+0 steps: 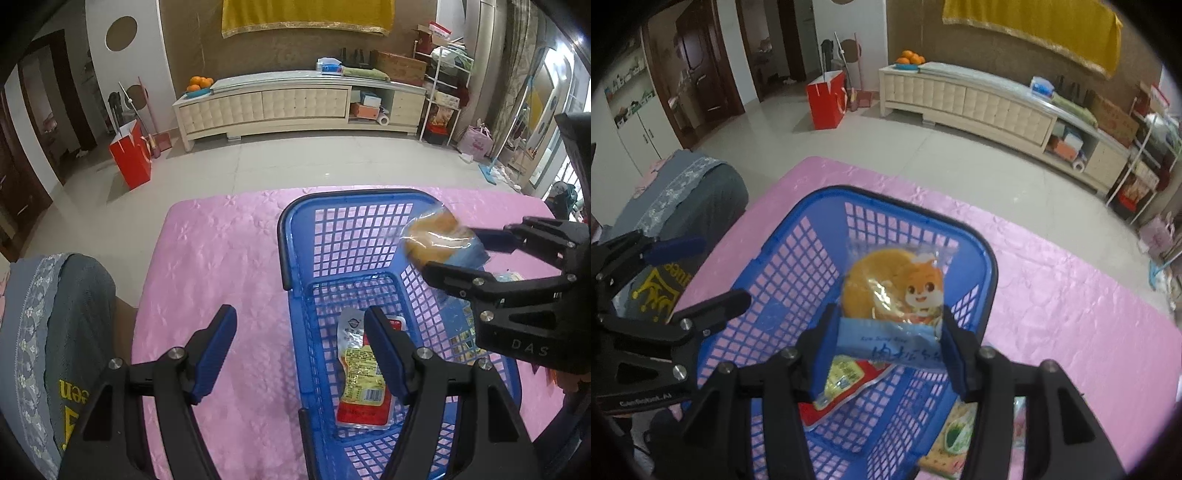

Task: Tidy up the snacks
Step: 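Open the right tool to drop the cartoon cake pack into the basket, then move both tools back toward the blue-striped bread bags on the table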

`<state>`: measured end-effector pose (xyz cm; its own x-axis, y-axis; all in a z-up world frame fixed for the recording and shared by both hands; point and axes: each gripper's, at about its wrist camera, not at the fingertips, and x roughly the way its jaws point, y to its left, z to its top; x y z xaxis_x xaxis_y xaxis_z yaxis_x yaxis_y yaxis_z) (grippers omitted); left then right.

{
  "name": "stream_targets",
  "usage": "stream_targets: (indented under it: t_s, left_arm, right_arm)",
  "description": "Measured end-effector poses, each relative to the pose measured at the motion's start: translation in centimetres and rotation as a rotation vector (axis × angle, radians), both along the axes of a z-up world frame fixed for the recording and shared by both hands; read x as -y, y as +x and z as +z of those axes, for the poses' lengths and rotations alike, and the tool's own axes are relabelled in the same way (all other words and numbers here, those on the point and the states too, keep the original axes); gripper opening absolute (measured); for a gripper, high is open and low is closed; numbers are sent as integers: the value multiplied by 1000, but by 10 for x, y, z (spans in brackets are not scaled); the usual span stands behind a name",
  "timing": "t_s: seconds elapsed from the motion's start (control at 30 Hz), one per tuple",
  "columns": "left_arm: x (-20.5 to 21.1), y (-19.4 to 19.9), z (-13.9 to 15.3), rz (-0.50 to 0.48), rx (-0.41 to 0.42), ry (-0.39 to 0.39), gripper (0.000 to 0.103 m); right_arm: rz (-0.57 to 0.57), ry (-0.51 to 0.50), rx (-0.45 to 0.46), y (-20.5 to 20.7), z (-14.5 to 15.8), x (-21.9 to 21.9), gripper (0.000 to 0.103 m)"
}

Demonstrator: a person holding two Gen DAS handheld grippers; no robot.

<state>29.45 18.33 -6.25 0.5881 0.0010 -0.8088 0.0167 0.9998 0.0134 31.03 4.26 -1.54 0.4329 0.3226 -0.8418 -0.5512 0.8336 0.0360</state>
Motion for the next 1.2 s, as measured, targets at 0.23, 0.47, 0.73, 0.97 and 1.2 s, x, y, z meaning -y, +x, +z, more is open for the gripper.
stream_targets:
  t_s: [0.23, 0.47, 0.73, 0.97, 1.2]
  left_arm:
    - [0, -9, 5, 13, -2, -3, 69]
    - [11, -31, 27, 1, 31, 0, 69]
    - [37, -64, 60, -22, 78, 3, 69]
    - [75, -89, 88, -73, 123, 13, 69]
    - [120, -96, 95, -137, 129, 10, 69]
  right_arm:
    - [-47, -17, 46, -1, 8, 6, 96]
    - [-59, -13, 62, -22, 30, 22, 96]
    - [-82, 17, 80, -55, 61, 54, 96]
    - [-112, 43, 95, -85, 79, 92, 96]
    - [-150, 52, 107, -97, 85, 133, 96]
